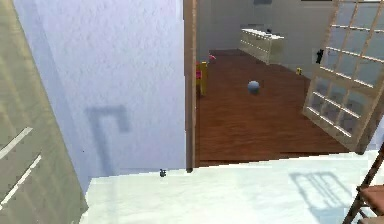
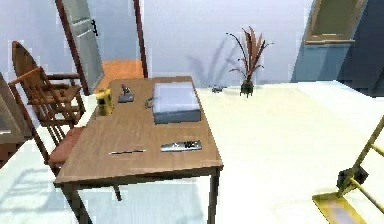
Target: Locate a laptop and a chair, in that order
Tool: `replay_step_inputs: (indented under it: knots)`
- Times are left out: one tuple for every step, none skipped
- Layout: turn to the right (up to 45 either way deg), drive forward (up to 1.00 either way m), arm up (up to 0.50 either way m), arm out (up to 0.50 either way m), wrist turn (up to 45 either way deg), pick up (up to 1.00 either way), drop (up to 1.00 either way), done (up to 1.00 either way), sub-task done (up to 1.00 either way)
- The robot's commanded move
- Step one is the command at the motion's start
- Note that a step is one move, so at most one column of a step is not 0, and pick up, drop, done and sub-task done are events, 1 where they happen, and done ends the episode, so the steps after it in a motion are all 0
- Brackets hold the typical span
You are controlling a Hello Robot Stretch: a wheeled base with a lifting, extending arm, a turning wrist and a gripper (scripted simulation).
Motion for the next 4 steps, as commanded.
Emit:
replay_step_inputs:
  knots:
    - [0.0,0.65,0.00,0.00,0.0,0.00,0.00,0.00,0.00]
    - [27.0,0.00,0.00,0.00,0.0,0.00,0.00,0.00,0.00]
    - [0.0,0.75,0.00,0.00,0.0,0.00,0.00,0.00,0.00]
    - [0.0,1.00,0.00,0.00,0.0,0.00,0.00,0.00,0.00]
